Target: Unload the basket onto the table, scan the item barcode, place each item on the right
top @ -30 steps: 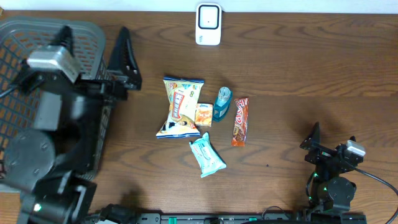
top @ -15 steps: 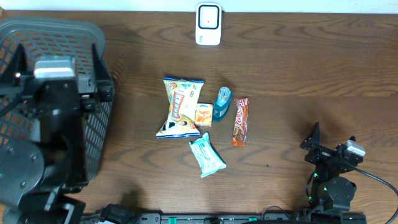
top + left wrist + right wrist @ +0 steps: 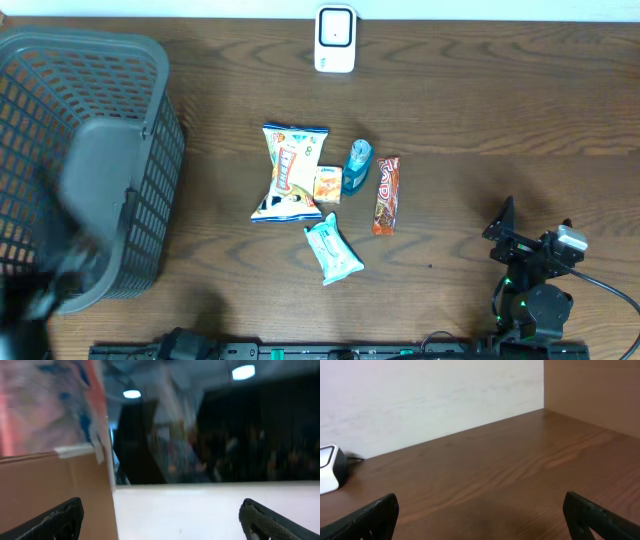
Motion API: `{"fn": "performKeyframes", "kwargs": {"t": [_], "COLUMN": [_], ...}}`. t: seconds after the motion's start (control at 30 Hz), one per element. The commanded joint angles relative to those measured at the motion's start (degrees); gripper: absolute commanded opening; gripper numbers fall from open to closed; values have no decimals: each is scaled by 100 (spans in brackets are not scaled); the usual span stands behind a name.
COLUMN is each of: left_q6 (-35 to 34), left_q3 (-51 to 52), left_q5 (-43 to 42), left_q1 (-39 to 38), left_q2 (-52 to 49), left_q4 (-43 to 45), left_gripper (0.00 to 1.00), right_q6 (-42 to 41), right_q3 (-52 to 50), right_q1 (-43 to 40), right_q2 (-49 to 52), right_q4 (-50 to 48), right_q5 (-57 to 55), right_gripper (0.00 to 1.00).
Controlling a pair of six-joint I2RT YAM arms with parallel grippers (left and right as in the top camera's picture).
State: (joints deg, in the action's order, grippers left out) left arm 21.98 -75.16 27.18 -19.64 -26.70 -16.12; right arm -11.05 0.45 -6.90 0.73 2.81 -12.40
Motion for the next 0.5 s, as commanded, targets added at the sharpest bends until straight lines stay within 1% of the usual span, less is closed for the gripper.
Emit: {"fn": "performKeyframes", "kwargs": {"t": [0.0,0.2,0.33,0.47], "left_q6": [-258,-267,-798,-1204], "left_q3": [-120,-120,-120,-114], "left_q5": [31,31,2,-501], "left_q1": [63,514,835,1047], "left_q2": [496,1213,1613,1923], "left_q4": [9,9,7,-162], "left_gripper": [98,98,98,98], "right_q6": [61,61,61,61], "right_q3": [-13,-13,-13,-13], "right_q1": [-24,-24,-24,-24], "right_q2": [-20,-20,-20,-20], "right_q4": [22,20,22,22], "right_q5": [-11,-11,-11,-11], "right_gripper": [99,99,99,99]}}
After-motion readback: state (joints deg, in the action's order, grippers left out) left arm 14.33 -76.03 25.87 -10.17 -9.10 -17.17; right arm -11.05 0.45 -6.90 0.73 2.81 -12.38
